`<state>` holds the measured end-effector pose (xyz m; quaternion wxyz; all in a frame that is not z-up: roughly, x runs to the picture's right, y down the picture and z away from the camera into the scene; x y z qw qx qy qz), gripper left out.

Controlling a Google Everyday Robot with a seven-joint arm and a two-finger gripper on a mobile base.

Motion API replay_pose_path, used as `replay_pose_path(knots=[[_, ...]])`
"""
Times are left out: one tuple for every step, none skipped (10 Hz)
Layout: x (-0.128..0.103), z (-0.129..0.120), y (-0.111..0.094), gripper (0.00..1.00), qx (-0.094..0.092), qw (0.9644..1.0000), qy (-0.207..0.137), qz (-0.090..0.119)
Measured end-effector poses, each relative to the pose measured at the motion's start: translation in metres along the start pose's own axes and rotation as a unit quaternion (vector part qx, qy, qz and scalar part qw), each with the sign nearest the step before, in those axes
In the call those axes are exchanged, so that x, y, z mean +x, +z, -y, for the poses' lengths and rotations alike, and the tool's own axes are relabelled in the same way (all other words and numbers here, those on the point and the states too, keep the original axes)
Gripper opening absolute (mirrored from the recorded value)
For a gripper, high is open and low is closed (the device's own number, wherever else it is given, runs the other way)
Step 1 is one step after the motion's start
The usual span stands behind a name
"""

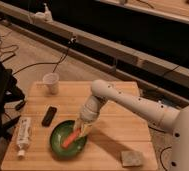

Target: Place the pepper in the ceramic bowl

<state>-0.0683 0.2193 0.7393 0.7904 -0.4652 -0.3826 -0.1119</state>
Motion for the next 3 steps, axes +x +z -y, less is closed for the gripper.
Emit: replay_pose_path(knots=[[0.0004, -0.0003, -0.0002, 0.63, 0.0, 1.0, 0.0, 0.0], [0.0008, -0.0005, -0.0005, 0.63, 0.001, 1.0, 0.001, 0.0], [0.0007, -0.0005, -0.0004, 0.63, 0.0, 1.0, 0.001, 0.0]])
